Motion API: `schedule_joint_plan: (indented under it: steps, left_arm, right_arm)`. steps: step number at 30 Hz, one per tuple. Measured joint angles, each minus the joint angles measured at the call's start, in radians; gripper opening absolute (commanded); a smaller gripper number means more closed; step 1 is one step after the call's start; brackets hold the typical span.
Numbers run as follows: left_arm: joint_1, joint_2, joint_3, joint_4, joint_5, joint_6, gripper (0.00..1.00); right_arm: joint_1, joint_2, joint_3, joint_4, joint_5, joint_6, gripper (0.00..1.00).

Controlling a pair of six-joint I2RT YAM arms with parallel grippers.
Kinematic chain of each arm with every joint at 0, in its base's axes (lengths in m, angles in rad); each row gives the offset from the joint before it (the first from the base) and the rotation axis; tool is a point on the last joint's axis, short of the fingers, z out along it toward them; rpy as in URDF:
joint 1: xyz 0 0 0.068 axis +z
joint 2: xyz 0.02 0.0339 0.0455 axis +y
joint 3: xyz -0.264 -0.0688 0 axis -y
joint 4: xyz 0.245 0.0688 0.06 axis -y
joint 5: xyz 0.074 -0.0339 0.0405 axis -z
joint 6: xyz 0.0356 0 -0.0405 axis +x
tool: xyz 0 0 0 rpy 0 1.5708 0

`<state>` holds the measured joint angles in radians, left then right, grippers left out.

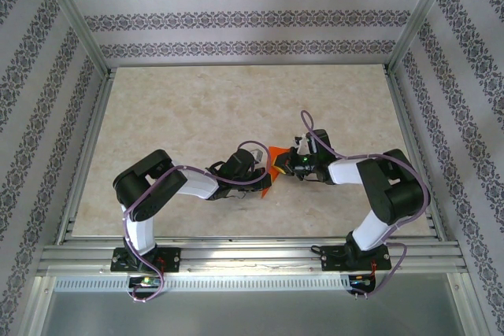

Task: Fold a paper plane with a square sheet of paper (pick it up from the middle)
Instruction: Fold the wing for the fifth time at the center of the table.

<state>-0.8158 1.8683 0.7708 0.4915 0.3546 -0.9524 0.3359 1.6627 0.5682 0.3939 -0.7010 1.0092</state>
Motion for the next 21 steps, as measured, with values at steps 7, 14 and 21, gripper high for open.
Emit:
schedule_joint_plan:
  steps: [7, 14, 21]
  left_arm:
    - [0.0, 0.0, 0.0, -0.002, 0.006, 0.0, 0.0]
    - [0.006, 0.0, 0.0, -0.004, 0.022, 0.001, 0.04]
    - [0.011, 0.0, 0.0, 0.0, 0.051, 0.01, 0.15]
  right_arm:
    - [-0.003, 0.066, 0.011, 0.029, -0.008, 0.001, 0.02]
    - [-0.013, 0.083, 0.011, 0.037, -0.013, 0.001, 0.02]
    - [-0.015, 0.109, 0.011, 0.068, -0.033, 0.0, 0.0]
